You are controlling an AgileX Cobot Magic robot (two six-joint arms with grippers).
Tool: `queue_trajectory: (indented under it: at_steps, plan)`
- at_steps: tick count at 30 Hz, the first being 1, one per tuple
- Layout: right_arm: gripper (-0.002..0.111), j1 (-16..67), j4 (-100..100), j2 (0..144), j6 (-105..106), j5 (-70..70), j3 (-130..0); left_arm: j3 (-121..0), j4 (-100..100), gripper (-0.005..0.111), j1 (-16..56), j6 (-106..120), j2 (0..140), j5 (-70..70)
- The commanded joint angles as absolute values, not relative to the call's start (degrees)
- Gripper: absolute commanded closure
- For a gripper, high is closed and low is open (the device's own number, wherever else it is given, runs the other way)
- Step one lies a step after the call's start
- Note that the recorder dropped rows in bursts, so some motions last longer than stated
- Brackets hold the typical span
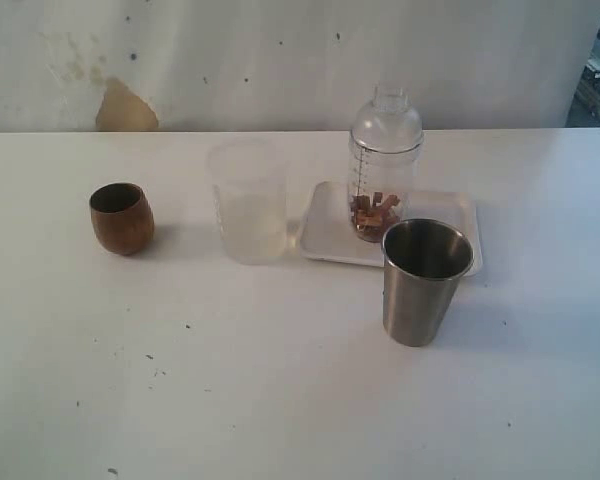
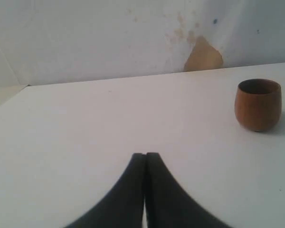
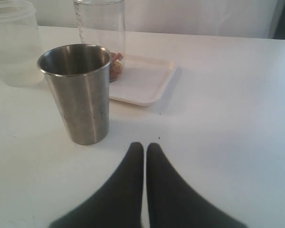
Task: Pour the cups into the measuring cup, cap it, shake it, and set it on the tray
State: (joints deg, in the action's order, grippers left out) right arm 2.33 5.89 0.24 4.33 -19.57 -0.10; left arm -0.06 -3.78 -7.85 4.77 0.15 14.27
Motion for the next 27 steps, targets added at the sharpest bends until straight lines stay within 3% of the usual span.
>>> queue_trajectory:
  at_steps: [1,27]
  plan:
    - [0.106,2.21,5.94,0.0,4.27,-19.24,0.0,0.0,-3.77,0.107,-7.85,4.6,0.0,14.03]
    - [0.106,2.21,5.94,0.0,4.27,-19.24,0.0,0.0,-3.77,0.107,-7.85,5.24,0.0,14.03]
